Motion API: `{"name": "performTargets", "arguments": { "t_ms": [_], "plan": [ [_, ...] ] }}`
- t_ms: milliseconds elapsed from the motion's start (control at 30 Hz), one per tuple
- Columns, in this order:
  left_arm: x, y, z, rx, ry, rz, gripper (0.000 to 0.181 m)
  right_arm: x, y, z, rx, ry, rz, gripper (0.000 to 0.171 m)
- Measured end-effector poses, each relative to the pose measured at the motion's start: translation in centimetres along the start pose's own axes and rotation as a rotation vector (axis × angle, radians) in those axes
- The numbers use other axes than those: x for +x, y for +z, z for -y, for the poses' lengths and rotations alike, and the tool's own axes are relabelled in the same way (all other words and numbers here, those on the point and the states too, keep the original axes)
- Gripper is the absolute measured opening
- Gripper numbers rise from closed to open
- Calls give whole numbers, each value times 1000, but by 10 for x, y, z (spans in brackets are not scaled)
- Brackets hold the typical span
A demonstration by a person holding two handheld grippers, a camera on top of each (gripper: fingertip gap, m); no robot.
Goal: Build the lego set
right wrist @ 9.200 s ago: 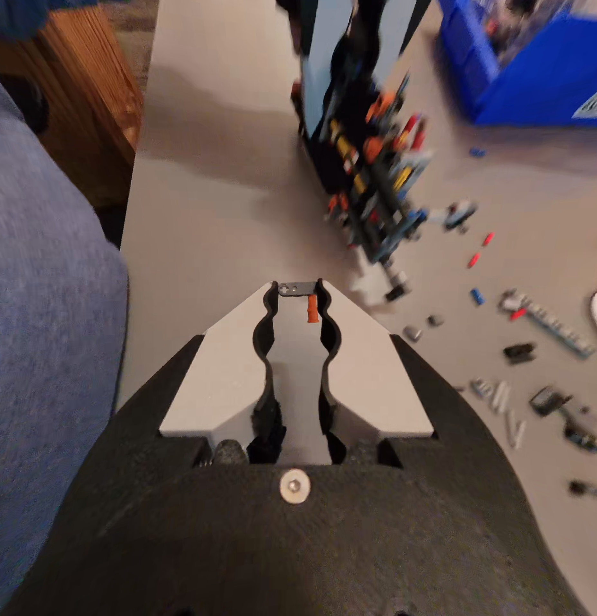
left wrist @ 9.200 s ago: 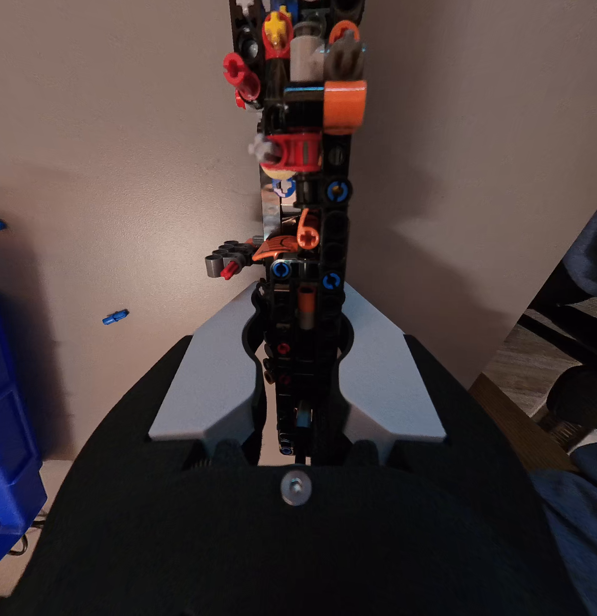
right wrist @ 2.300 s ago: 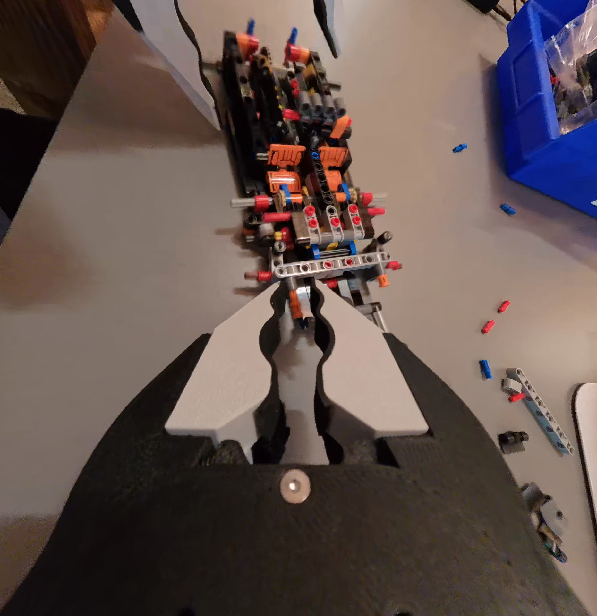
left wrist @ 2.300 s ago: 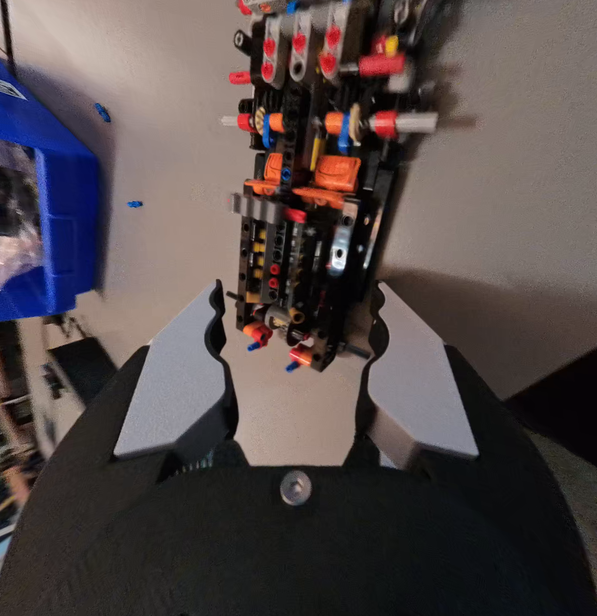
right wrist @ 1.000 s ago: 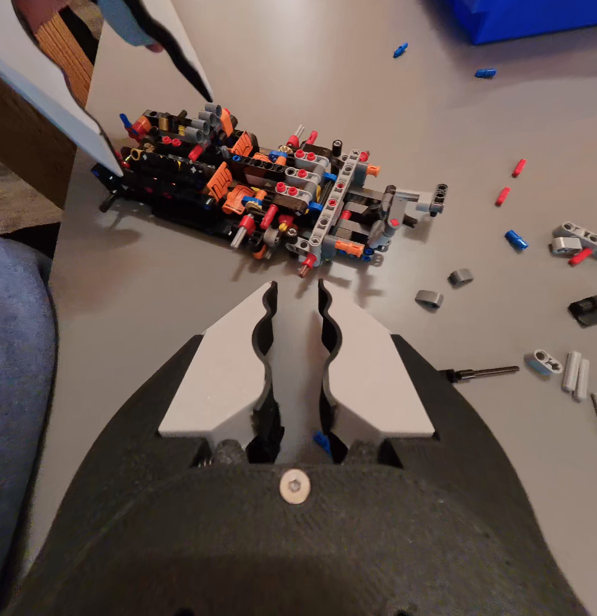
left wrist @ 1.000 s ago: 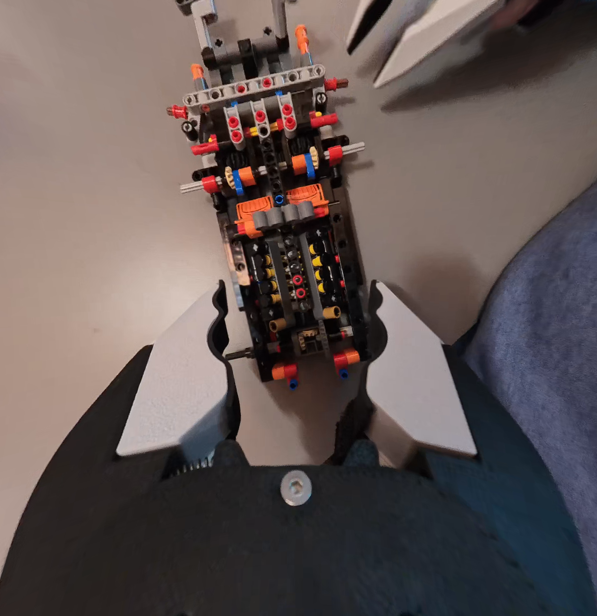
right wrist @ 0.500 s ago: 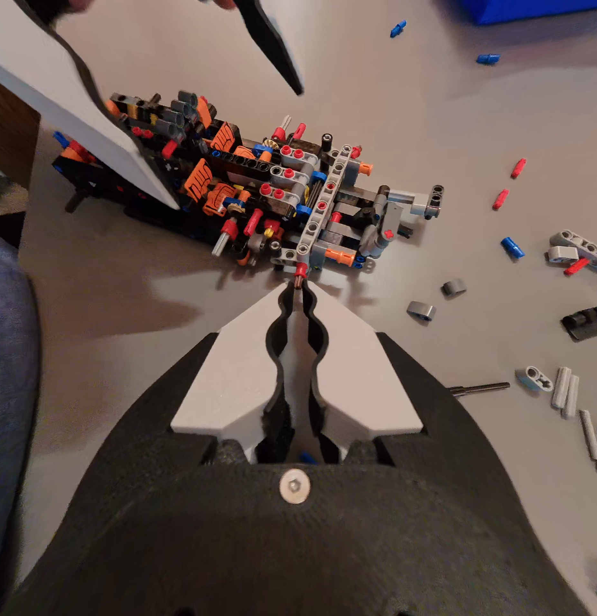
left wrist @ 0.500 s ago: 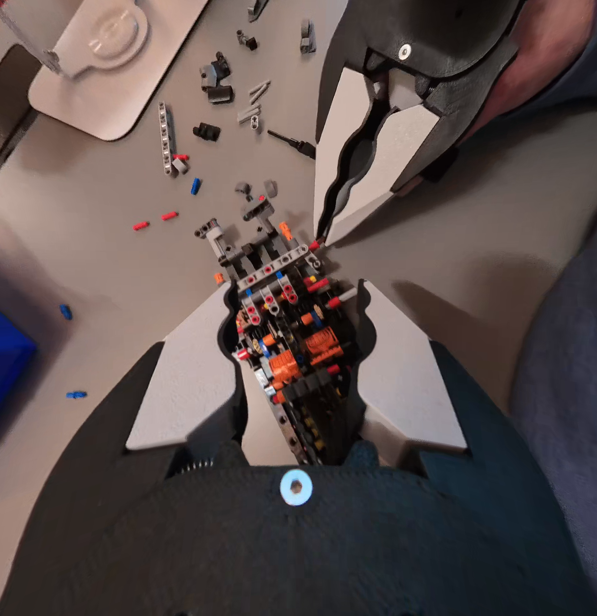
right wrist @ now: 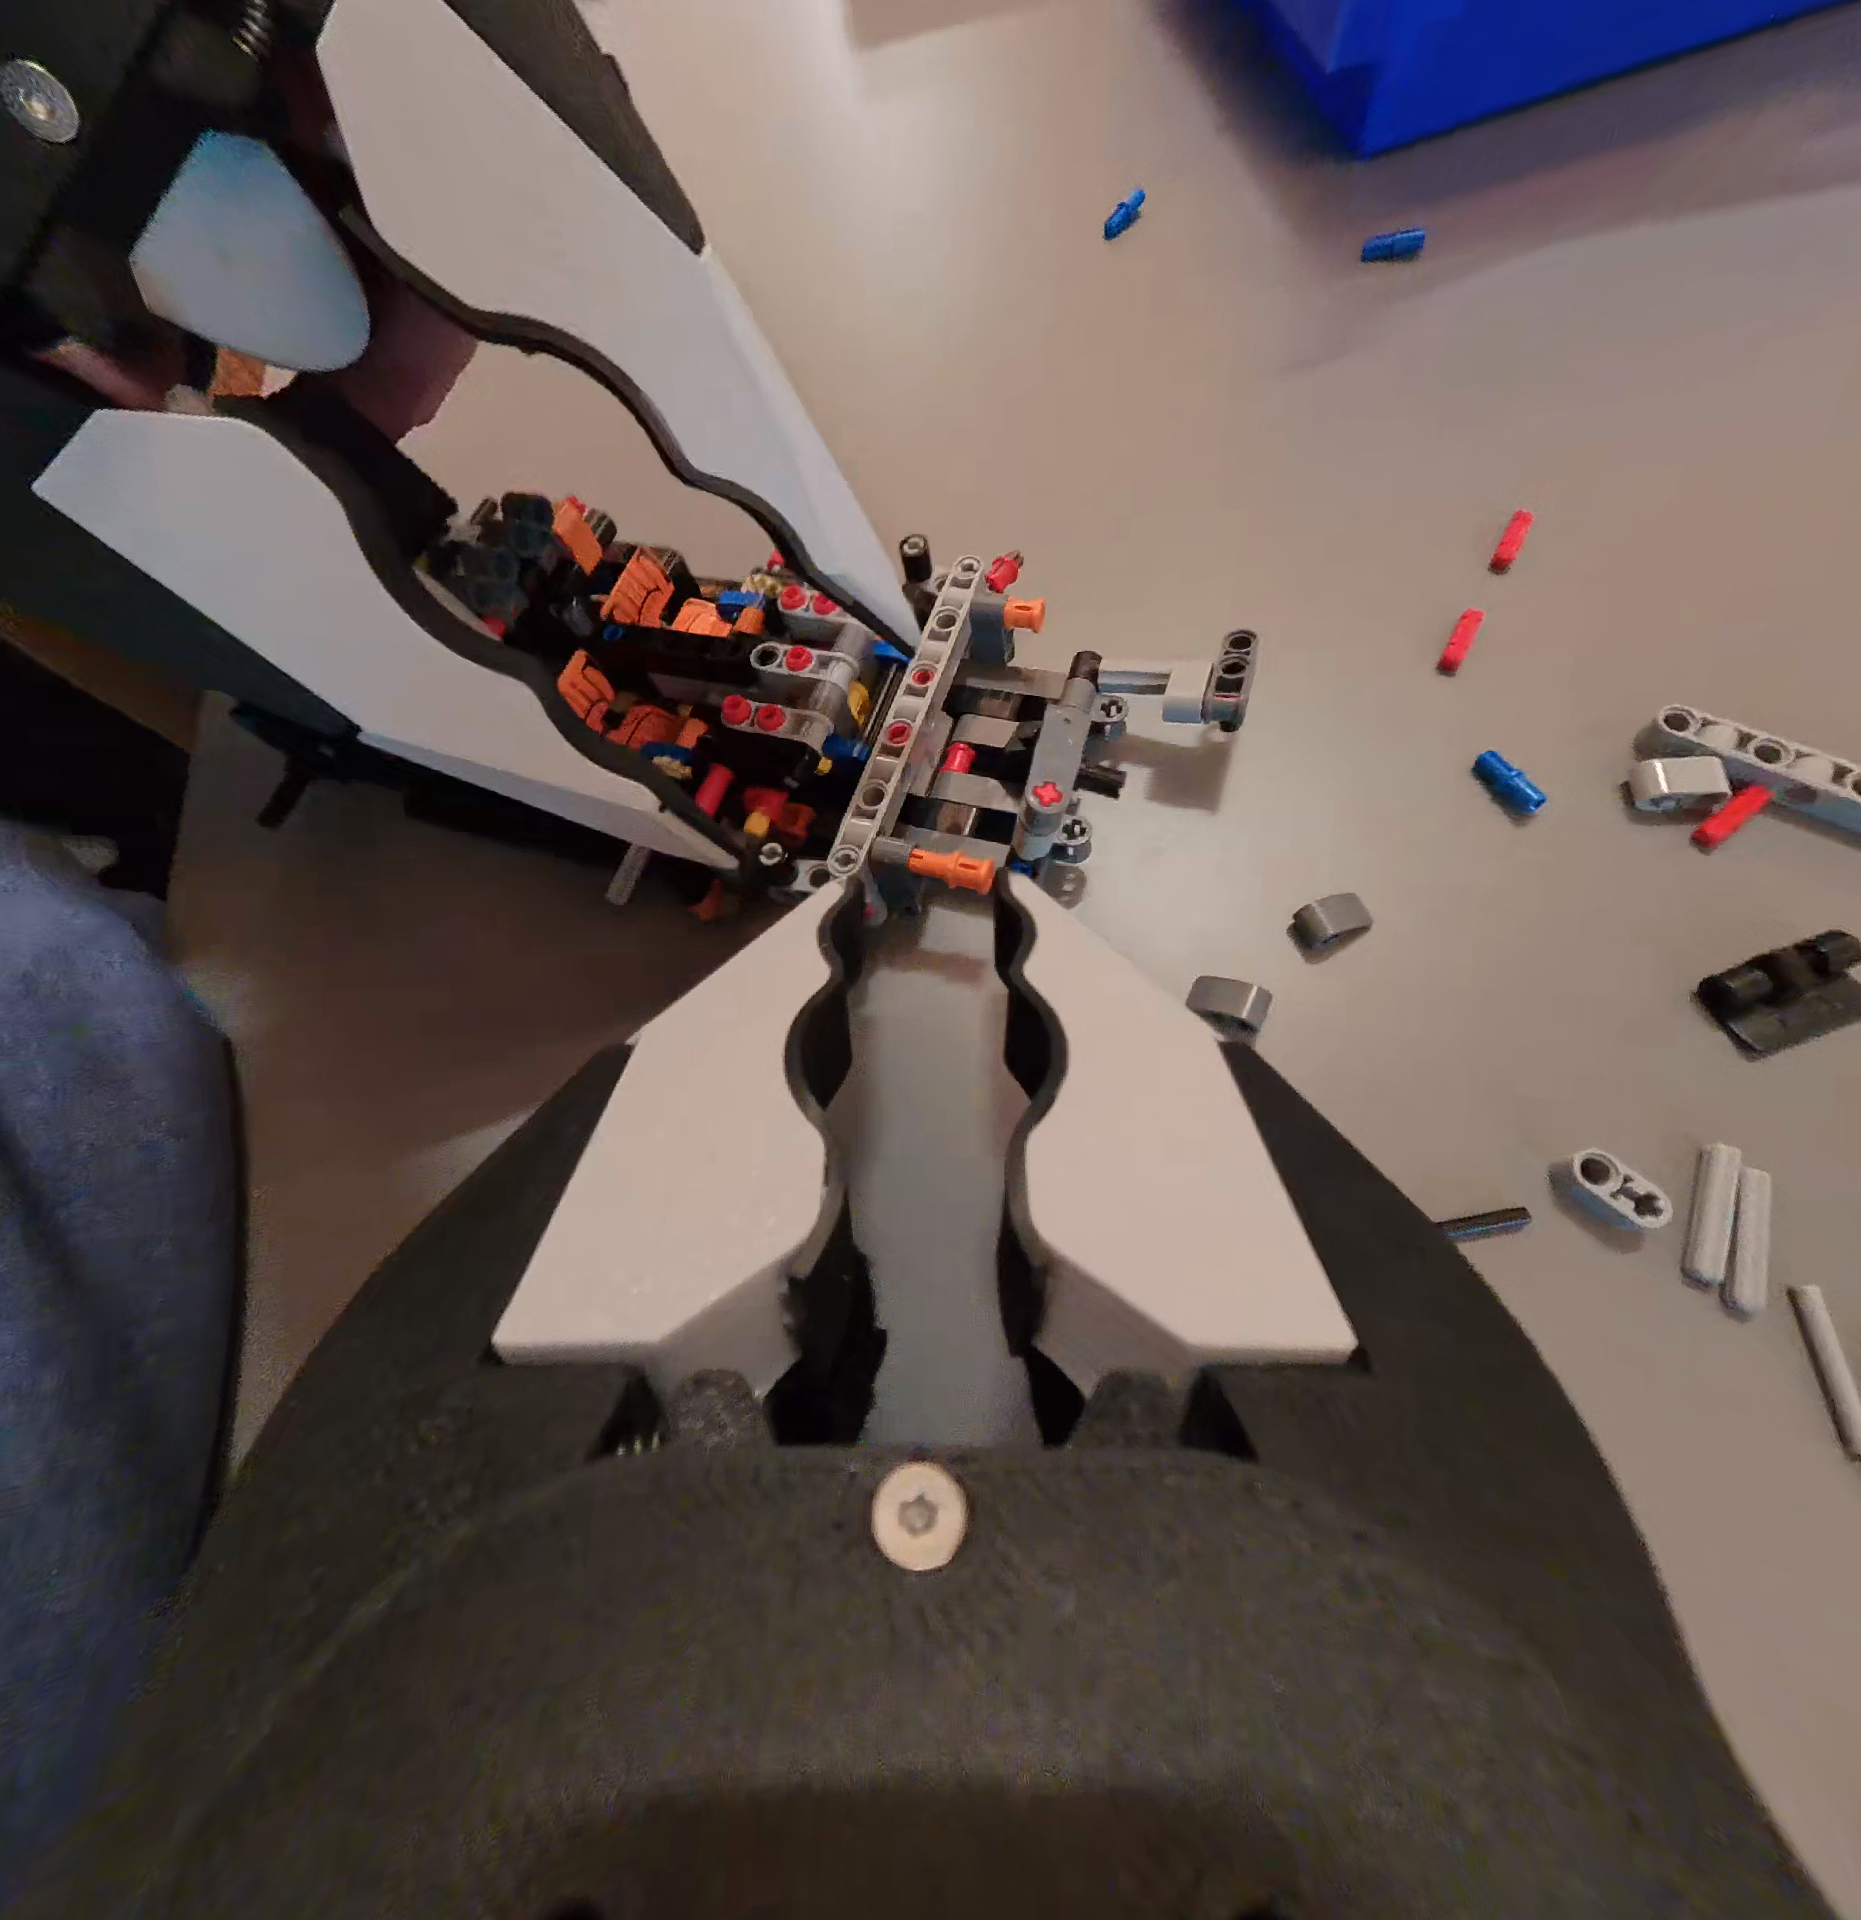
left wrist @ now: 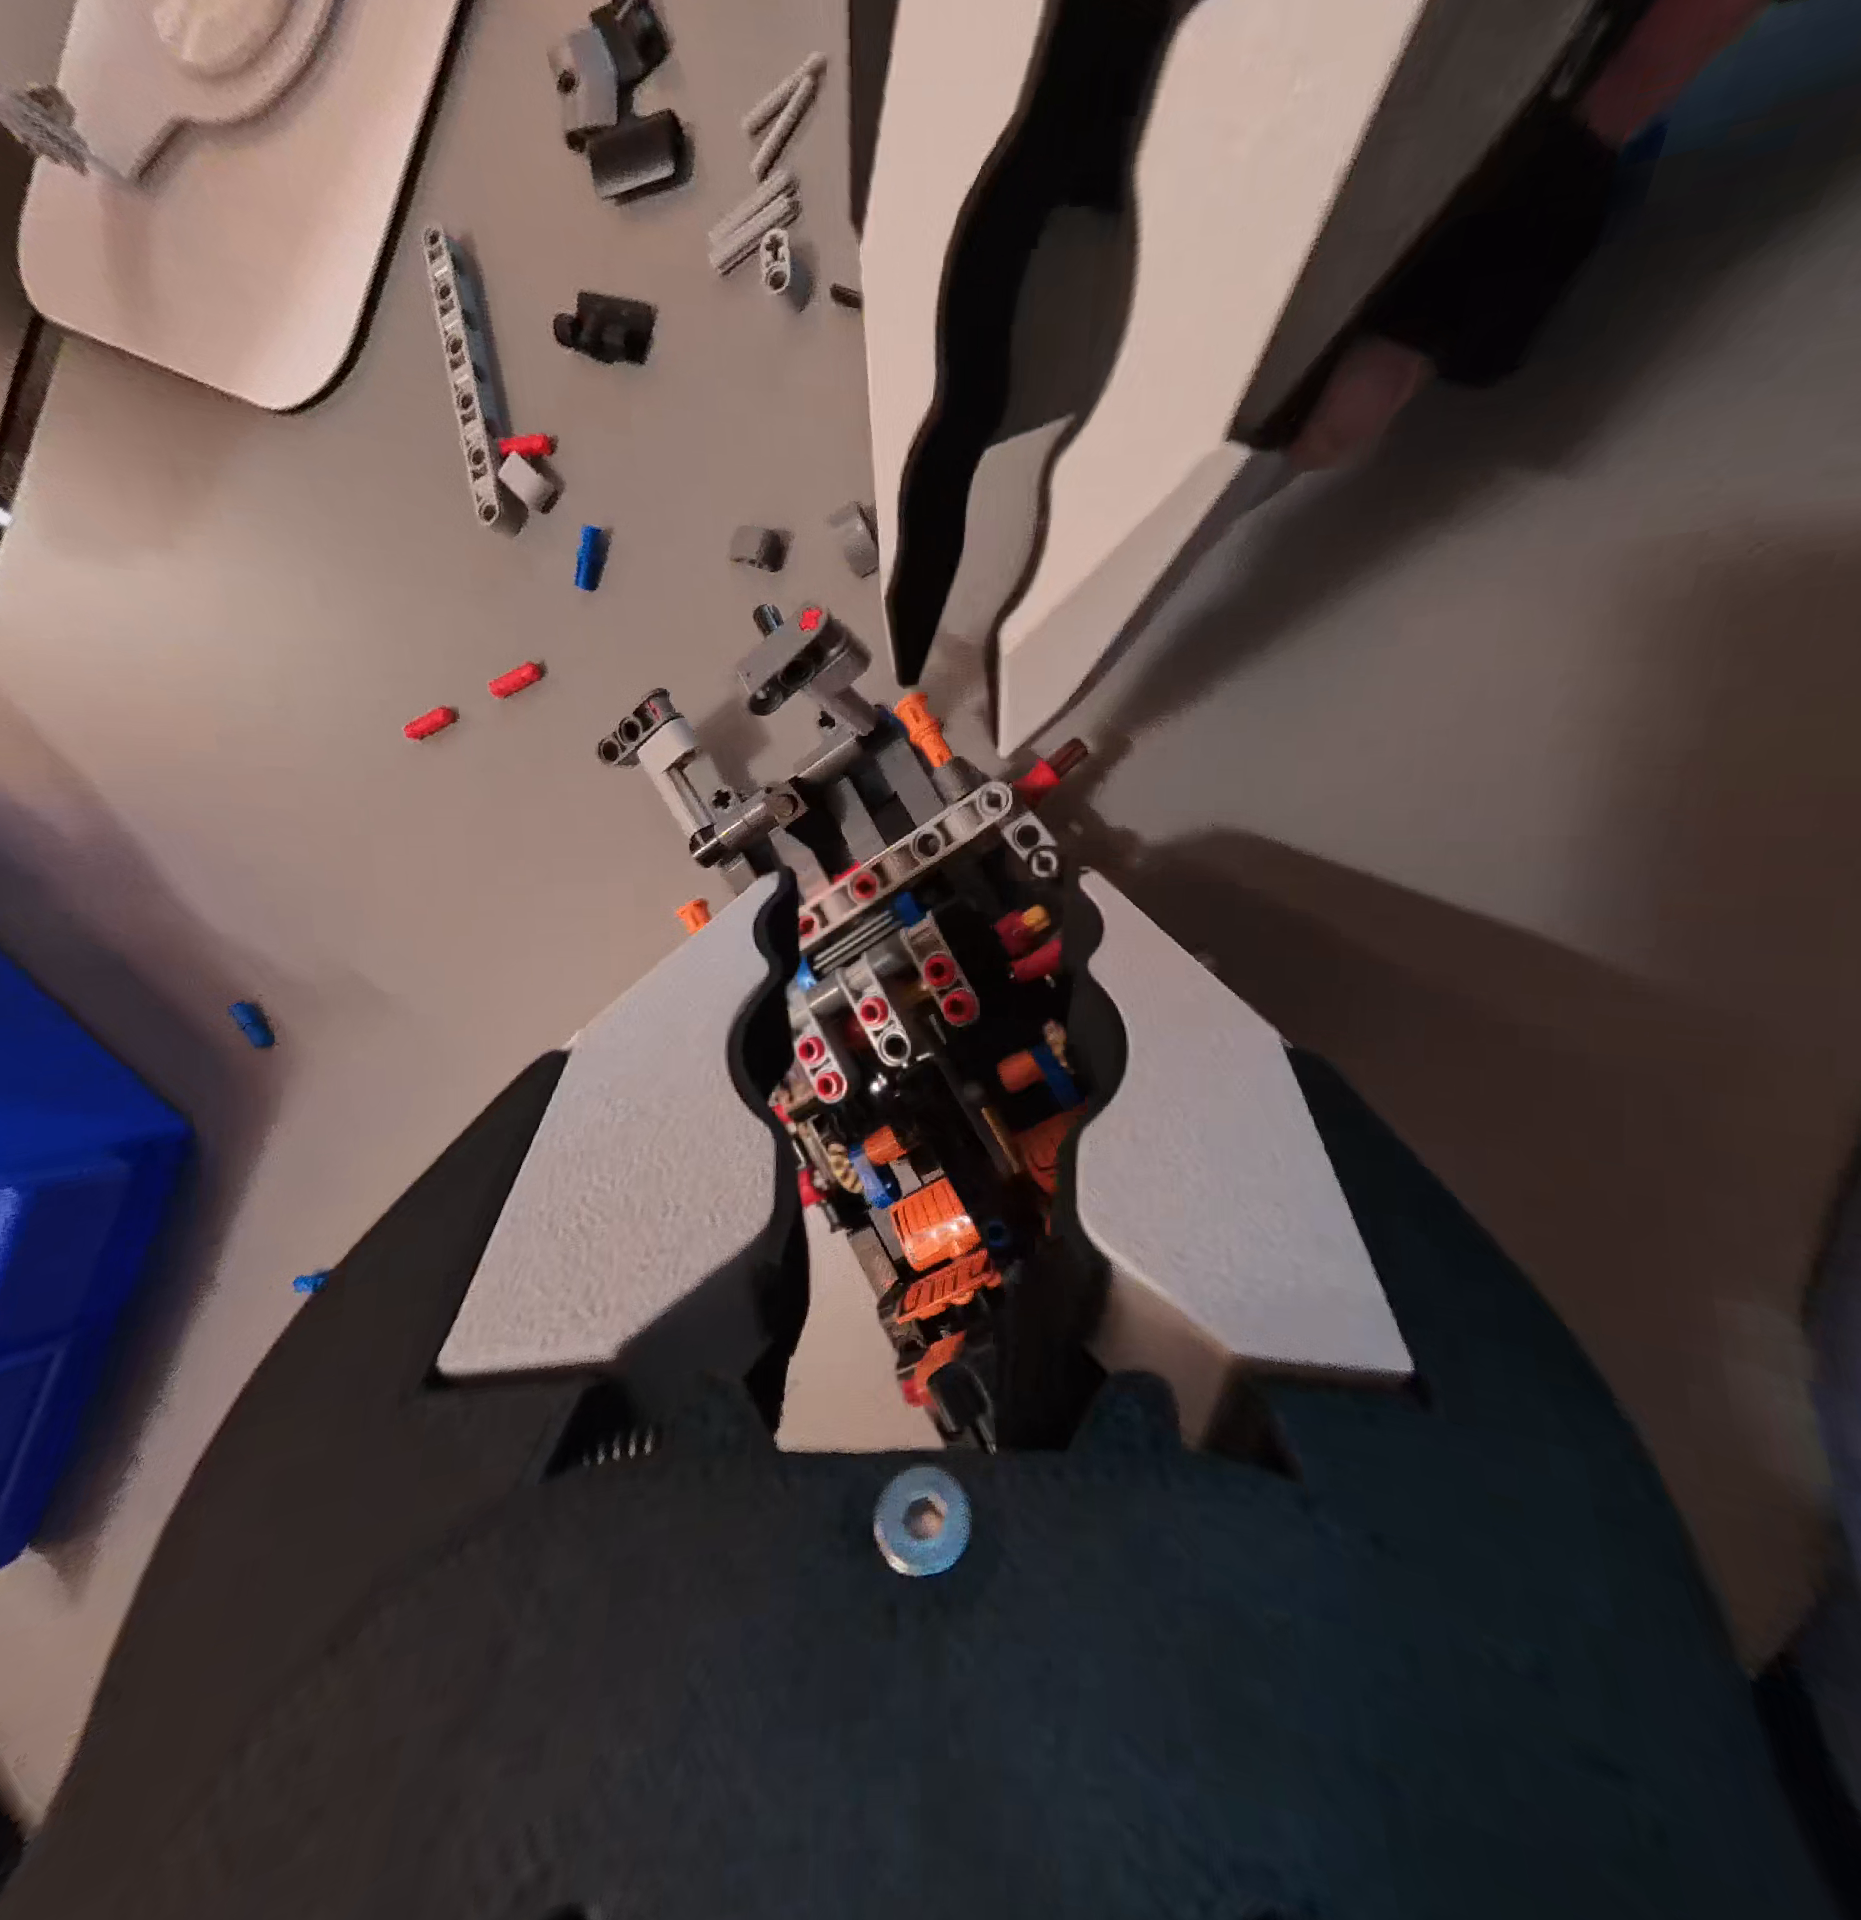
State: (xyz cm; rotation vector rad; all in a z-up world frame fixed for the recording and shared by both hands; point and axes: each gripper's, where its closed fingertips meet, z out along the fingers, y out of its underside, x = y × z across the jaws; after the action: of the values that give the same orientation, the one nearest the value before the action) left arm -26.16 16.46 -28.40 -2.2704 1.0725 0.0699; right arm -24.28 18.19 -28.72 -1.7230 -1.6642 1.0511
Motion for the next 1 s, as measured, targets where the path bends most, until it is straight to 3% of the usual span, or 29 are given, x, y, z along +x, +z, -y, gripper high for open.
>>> {"name": "performTargets", "arguments": {
  "t_ms": [100, 400, 1000],
  "plan": [
    [4, 1, -4, -10, -54, -62, 50, -6, 3, 2, 15, 41, 11, 33],
    [13, 10, -4, 5, 3, -73, 40, -4, 13, -5, -9, -9, -85, 30],
    [10, 11, -4, 75, 5, -42, 30, -5, 14, -5, -9, -22, -91, 31]
  ]
}}
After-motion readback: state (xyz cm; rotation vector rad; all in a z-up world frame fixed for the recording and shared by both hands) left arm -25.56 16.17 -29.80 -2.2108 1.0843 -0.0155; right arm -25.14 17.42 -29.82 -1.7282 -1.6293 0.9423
